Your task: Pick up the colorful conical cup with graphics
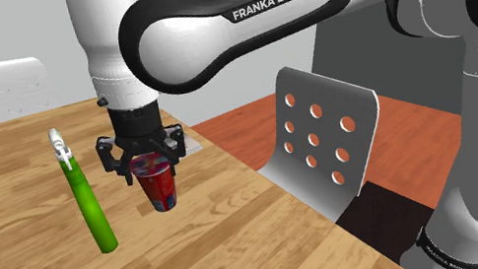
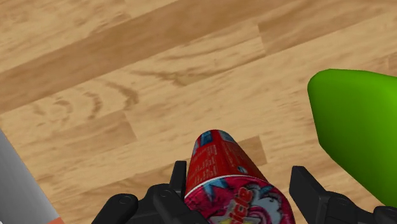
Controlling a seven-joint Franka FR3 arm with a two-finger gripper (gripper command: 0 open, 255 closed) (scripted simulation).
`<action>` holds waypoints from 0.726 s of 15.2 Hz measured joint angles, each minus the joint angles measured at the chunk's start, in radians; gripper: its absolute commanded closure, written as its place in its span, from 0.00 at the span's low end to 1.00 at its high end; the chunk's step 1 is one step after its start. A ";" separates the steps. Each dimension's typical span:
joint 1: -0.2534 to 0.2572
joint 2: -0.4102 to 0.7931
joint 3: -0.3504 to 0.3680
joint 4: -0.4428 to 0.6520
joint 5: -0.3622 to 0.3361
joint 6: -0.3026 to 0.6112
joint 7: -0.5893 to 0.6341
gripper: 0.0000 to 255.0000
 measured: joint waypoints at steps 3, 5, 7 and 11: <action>0.000 0.000 0.000 0.000 0.001 0.000 -0.001 1.00; 0.000 0.001 0.000 0.007 0.001 -0.007 -0.002 1.00; 0.003 0.003 0.001 0.028 0.001 -0.028 -0.003 1.00; 0.006 -0.002 0.003 0.077 0.007 -0.080 -0.011 1.00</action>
